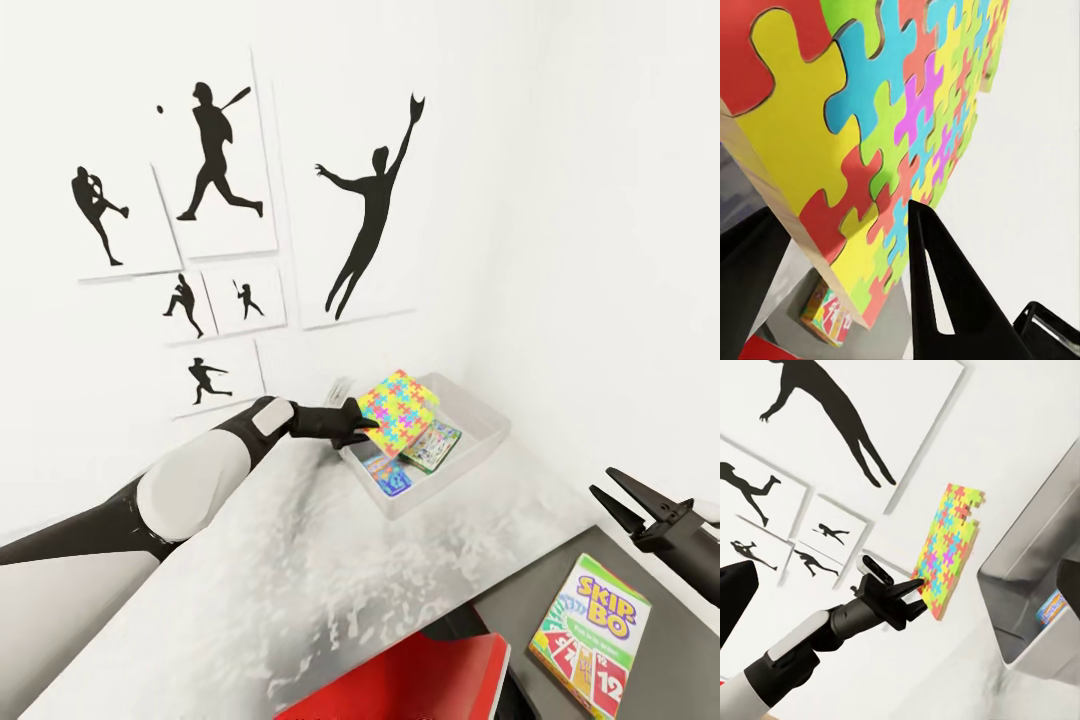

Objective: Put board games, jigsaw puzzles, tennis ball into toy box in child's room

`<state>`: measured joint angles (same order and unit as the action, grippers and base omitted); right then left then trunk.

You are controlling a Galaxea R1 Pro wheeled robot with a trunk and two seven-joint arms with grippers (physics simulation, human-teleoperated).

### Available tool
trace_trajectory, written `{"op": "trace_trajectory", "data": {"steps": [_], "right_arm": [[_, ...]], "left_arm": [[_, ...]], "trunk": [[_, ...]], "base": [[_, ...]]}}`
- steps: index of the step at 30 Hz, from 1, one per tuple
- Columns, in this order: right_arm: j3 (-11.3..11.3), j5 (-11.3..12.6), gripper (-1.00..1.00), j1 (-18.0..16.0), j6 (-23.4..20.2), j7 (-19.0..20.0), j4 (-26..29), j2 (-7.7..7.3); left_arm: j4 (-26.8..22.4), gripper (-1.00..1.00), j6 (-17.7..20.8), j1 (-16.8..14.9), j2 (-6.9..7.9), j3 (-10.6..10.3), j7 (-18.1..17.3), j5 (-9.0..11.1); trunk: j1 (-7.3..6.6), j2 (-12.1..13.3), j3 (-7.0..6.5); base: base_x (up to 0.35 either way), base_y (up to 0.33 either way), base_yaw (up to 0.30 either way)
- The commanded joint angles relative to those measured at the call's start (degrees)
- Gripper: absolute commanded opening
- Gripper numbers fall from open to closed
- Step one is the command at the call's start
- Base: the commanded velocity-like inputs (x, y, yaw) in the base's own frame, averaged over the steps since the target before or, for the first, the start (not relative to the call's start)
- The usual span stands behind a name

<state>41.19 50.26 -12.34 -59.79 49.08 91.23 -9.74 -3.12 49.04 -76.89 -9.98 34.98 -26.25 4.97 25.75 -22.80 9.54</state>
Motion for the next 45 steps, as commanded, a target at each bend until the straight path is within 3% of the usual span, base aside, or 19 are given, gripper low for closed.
{"op": "trace_trajectory", "data": {"steps": [1, 20, 25, 28, 38, 45], "right_arm": [[0.1, -0.3, 1.0, -0.1, -0.2, 0.3, 0.0, -0.02], [0.0, -0.3, 1.0, -0.1, -0.2, 0.4, 0.0, 0.26], [-0.1, -0.3, 1.0, -0.1, -0.2, 0.4, 0.0, 0.24], [0.0, -0.3, 1.0, -0.1, -0.2, 0.4, 0.0, 0.21], [0.0, -0.3, 1.0, -0.1, -0.2, 0.4, 0.0, 0.16], [0.0, -0.3, 1.0, -0.1, -0.2, 0.4, 0.0, 0.21]], "left_arm": [[-0.1, -1.0, 0.3, 0.0, -0.01, -0.4, -0.1, 0.5], [-0.2, -1.0, 0.6, 0.0, -0.01, -0.5, -1.9, 0.5], [-0.2, -1.0, 0.7, 0.0, -0.01, -0.5, -9.7, 0.5], [-0.2, -1.0, 0.5, 0.0, -0.01, -0.5, -11.4, 0.5], [-0.2, -1.0, 0.4, 0.0, -0.01, -0.5, -11.7, 0.5], [-0.2, -1.0, 0.4, 0.0, -0.01, -0.5, -8.7, 0.5]], "trunk": [[0.03, -0.1, 0.22], [0.03, -0.1, 2.0], [0.03, -0.1, 2.47], [0.03, -0.1, 2.76], [0.03, -0.1, 3.7], [0.03, -0.1, 4.35]], "base": [[0.0, 0.0, 0.0], [0.0, 0.0, 0.0], [0.0, 0.0, 0.0], [0.0, 0.0, 0.0], [0.0, 0.0, 0.0], [0.0, 0.0, 0.0]]}}
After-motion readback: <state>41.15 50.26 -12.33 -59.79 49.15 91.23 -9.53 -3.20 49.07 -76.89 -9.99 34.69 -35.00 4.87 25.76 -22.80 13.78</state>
